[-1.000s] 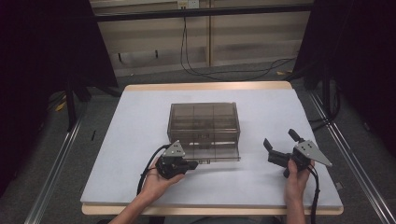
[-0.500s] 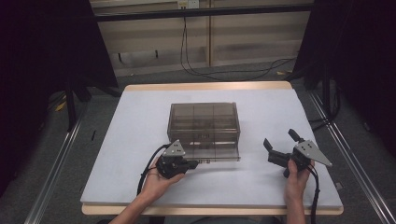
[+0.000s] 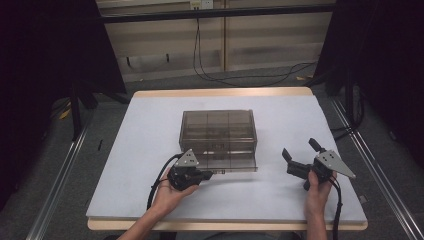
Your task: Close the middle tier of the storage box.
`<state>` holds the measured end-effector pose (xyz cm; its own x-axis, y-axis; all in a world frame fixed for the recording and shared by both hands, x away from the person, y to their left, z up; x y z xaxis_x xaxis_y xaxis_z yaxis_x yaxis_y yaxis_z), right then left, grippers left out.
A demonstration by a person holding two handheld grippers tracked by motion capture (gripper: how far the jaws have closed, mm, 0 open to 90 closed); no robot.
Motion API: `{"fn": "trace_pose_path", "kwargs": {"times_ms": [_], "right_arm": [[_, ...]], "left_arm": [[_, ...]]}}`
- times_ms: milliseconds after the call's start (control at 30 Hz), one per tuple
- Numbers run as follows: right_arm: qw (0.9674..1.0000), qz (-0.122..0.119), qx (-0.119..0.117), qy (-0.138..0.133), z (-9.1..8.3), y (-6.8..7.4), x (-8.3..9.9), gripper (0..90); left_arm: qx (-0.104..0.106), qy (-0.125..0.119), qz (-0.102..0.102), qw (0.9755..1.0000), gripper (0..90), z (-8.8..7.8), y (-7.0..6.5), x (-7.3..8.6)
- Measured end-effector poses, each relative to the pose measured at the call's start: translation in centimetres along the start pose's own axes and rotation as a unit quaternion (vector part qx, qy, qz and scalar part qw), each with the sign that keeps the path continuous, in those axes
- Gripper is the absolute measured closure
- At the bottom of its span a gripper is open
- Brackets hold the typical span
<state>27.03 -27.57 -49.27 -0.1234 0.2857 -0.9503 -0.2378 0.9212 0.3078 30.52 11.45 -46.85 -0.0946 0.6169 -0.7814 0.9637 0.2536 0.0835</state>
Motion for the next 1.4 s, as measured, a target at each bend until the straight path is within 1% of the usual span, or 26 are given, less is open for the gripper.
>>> {"fn": "trace_pose_path", "kwargs": {"times_ms": [67, 133, 400, 533, 667, 833, 867, 900, 933, 1000, 1067, 1100, 1200, 1333, 1367, 1400], "right_arm": [[1.0000, 0.000, 0.000, 0.000, 0.00, -0.01, 0.00, 0.0], [1.0000, 0.000, 0.000, 0.000, -0.01, 0.00, 0.00, 0.0], [1.0000, 0.002, 0.000, 0.000, 0.00, -0.01, -0.01, 0.0], [1.0000, 0.000, 0.000, 0.000, 0.00, 0.00, 0.00, 0.0], [1.0000, 0.001, 0.000, 0.000, 0.01, -0.01, 0.00, 0.0], [1.0000, 0.001, 0.000, 0.000, 0.00, 0.00, 0.00, 0.0], [1.0000, -0.001, 0.000, 0.000, 0.00, 0.00, 0.00, 0.0], [1.0000, -0.001, 0.000, 0.001, 0.01, 0.00, 0.00, 0.0], [1.0000, 0.000, 0.000, 0.001, 0.01, 0.00, 0.00, 0.0], [1.0000, -0.002, 0.001, 0.000, -0.02, 0.00, 0.00, 0.0], [1.0000, 0.000, 0.000, 0.001, 0.00, 0.00, 0.00, 0.0], [1.0000, 0.000, 0.000, 0.000, 0.00, 0.00, 0.00, 0.0], [1.0000, 0.000, 0.000, 0.000, 0.00, 0.00, 0.00, 0.0], [1.0000, 0.000, 0.000, 0.000, 0.00, 0.00, 0.00, 0.0], [1.0000, 0.000, 0.000, 0.000, 0.00, 0.00, 0.00, 0.0], [1.0000, 0.000, 0.000, 0.000, 0.00, 0.00, 0.00, 0.0]], "left_arm": [[0.001, 0.004, 0.003, 1.0000, 90.0, -0.18, 0.11, -0.04], [0.000, -0.006, -0.003, 1.0000, 90.0, -0.20, 0.06, -0.07], [-0.002, -0.002, -0.001, 1.0000, 90.0, -0.16, 0.14, -0.07], [-0.004, -0.008, -0.005, 0.9999, 90.0, -0.06, 0.13, -0.05], [-0.003, -0.006, -0.005, 1.0000, 90.0, -0.04, 0.21, -0.03], [0.000, -0.007, -0.003, 1.0000, 90.0, 0.02, 0.34, 0.02], [-0.001, -0.001, -0.001, 1.0000, 90.0, 0.01, 0.36, -0.03], [-0.002, -0.001, 0.003, 1.0000, 90.0, 0.15, 0.45, -0.13], [-0.001, 0.001, -0.001, 1.0000, 90.0, 0.17, 0.48, -0.16], [-0.002, -0.001, -0.001, 1.0000, 90.0, 0.33, 0.41, -0.11], [-0.002, 0.002, 0.001, 1.0000, 90.0, 0.27, 0.41, -0.12], [-0.001, -0.001, 0.002, 1.0000, 90.0, 0.07, 0.53, -0.13], [-0.006, -0.005, -0.001, 1.0000, 90.0, -0.05, 0.53, -0.15], [-0.007, -0.005, -0.001, 1.0000, 90.0, -0.23, 0.69, -0.14], [-0.009, -0.001, 0.000, 1.0000, 90.0, -0.26, 0.73, -0.15], [-0.009, -0.006, -0.001, 0.9999, 90.0, -0.22, 0.75, -0.12]]}}
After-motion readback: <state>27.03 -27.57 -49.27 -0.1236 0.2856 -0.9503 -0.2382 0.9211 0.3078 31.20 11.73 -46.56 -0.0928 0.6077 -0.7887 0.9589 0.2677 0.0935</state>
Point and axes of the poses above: each handheld gripper's, and its own axes: z roughly forward along the jaws, x roughly out of its underside, y roughly to its left, the point moved 1 cm from there along z, roughly forward along the jaws, and after that the axes turned 15 degrees about z, right-handed, at the moved point
